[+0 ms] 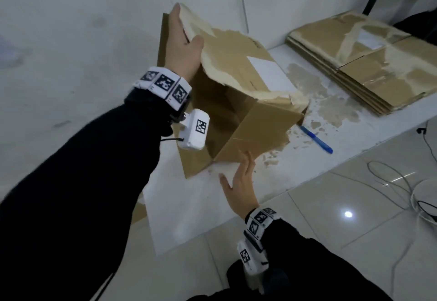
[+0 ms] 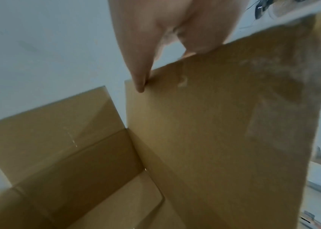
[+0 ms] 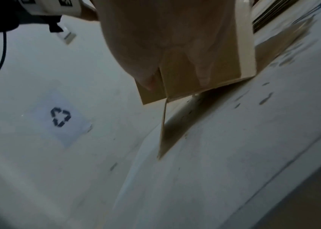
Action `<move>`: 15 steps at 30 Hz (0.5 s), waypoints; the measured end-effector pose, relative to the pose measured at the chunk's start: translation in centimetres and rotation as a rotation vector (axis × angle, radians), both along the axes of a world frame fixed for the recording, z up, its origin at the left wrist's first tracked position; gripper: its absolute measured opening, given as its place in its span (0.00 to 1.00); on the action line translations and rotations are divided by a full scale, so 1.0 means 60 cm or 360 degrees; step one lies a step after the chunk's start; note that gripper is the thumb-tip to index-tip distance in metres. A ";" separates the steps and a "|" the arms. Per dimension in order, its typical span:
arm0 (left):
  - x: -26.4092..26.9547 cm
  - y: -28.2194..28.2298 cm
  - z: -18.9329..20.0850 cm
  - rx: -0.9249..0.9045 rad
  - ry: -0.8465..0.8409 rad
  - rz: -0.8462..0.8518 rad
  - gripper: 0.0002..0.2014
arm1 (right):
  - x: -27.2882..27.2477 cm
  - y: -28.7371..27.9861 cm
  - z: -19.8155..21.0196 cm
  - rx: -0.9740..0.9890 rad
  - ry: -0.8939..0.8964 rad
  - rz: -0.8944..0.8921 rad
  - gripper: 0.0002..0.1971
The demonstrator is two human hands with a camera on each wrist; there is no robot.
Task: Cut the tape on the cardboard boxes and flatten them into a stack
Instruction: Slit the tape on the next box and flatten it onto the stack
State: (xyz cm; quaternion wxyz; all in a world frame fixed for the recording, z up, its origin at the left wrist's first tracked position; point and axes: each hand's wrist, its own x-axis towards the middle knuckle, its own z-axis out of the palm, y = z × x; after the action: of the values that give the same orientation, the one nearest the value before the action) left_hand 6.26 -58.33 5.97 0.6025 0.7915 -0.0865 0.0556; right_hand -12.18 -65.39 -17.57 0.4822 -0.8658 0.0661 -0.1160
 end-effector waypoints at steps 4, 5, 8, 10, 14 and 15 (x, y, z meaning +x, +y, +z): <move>0.004 0.008 0.037 0.0398 -0.0108 -0.0030 0.34 | 0.025 -0.089 0.051 0.0837 -0.0048 -0.0602 0.35; 0.003 0.006 0.046 0.0516 -0.0136 -0.0011 0.33 | 0.041 -0.120 0.068 0.1003 0.0004 -0.0733 0.42; -0.004 -0.006 0.057 0.0857 -0.0163 0.0057 0.28 | 0.074 -0.187 0.132 0.1299 0.0184 -0.0588 0.43; -0.023 -0.022 0.046 0.1006 -0.0262 0.0069 0.28 | 0.086 -0.201 0.166 0.1332 0.0298 -0.0357 0.33; -0.063 -0.034 -0.021 0.1253 -0.0224 -0.0076 0.24 | 0.103 -0.209 0.181 0.1427 0.0447 -0.0515 0.26; -0.068 -0.033 -0.040 0.1389 -0.0164 -0.0177 0.24 | 0.101 -0.210 0.185 0.1578 0.0490 -0.0560 0.22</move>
State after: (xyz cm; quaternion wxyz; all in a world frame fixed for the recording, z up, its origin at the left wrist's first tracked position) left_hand 2.19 -60.31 3.56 0.2089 0.9621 -0.1743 0.0206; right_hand -6.12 -78.02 -6.46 0.7907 -0.5176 0.3263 -0.0218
